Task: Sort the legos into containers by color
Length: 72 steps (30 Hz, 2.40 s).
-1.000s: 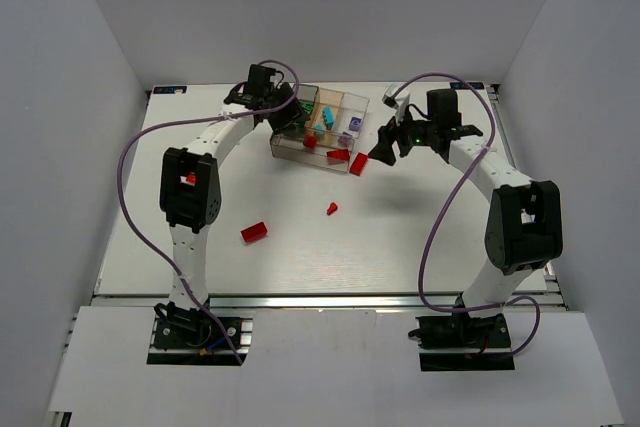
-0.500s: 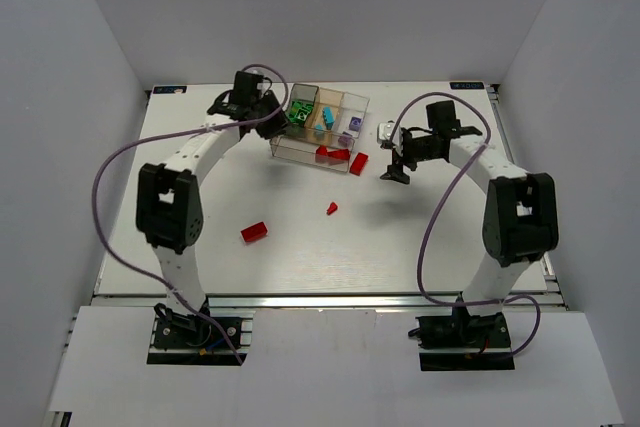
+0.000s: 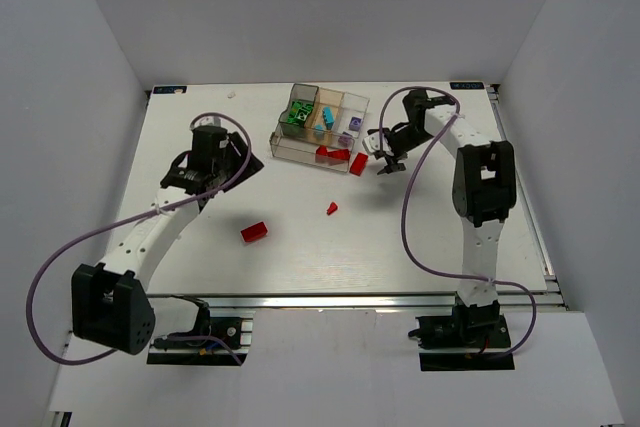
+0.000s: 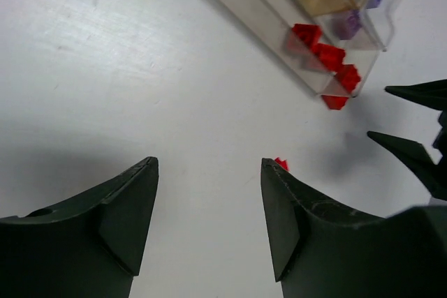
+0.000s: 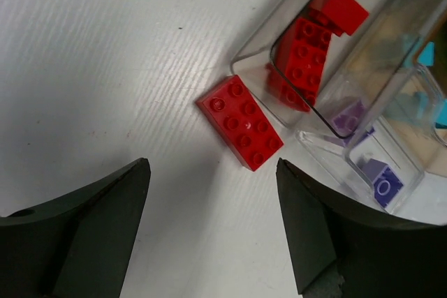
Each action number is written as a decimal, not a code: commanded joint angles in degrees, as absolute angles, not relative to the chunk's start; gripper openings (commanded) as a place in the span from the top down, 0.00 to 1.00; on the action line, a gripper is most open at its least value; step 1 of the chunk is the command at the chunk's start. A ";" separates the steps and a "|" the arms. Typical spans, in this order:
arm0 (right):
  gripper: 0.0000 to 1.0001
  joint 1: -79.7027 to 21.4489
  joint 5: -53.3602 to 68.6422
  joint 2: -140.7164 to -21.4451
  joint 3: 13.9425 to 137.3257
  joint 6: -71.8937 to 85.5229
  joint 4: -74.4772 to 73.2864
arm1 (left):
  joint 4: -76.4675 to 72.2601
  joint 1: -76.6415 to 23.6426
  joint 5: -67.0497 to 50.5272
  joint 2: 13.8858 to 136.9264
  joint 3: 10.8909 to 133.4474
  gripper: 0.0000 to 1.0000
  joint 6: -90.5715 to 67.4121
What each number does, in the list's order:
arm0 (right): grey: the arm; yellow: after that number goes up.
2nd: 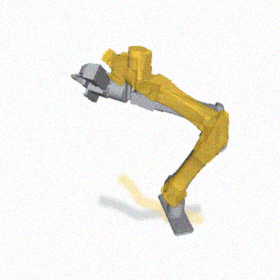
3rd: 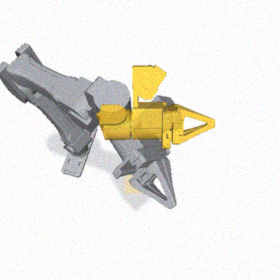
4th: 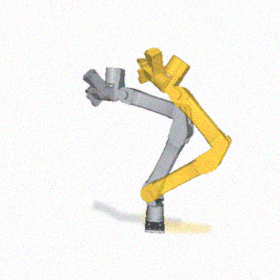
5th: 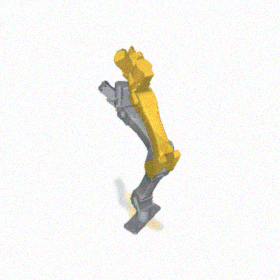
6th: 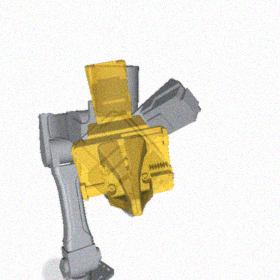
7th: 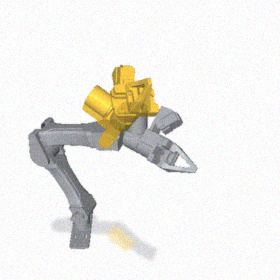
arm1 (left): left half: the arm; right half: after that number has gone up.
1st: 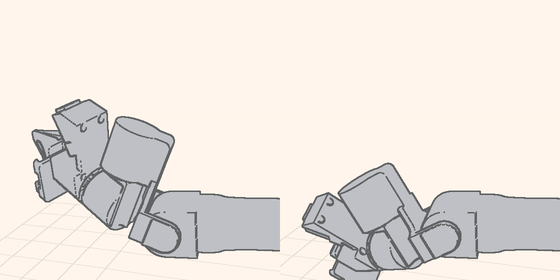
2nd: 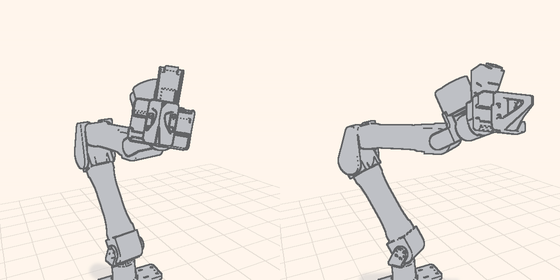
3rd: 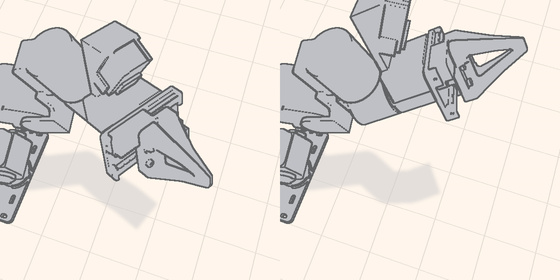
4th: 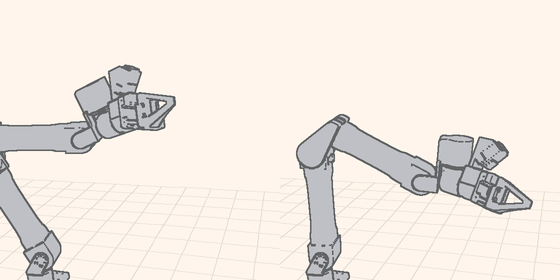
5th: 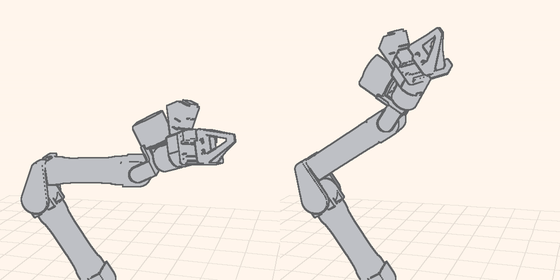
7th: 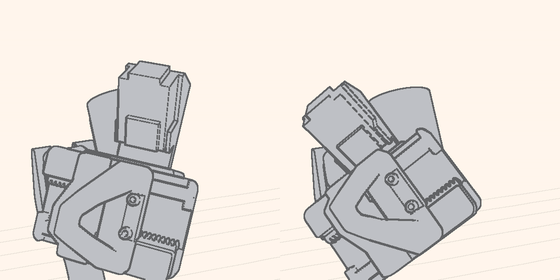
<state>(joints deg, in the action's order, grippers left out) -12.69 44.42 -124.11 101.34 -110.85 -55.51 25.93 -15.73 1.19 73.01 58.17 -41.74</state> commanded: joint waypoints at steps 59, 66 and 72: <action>0.50 -18.54 27.86 -133.25 110.32 -132.01 -69.61 | 32.44 -15.82 8.97 61.26 49.22 0.28 -47.37; 0.46 -18.72 28.21 -130.96 106.52 -127.98 -66.27 | 32.34 -15.82 8.53 61.44 48.96 0.28 -47.20; 0.80 -18.72 30.05 -131.84 110.12 -120.52 -69.07 | 33.75 -15.82 9.75 59.68 47.82 0.28 -47.37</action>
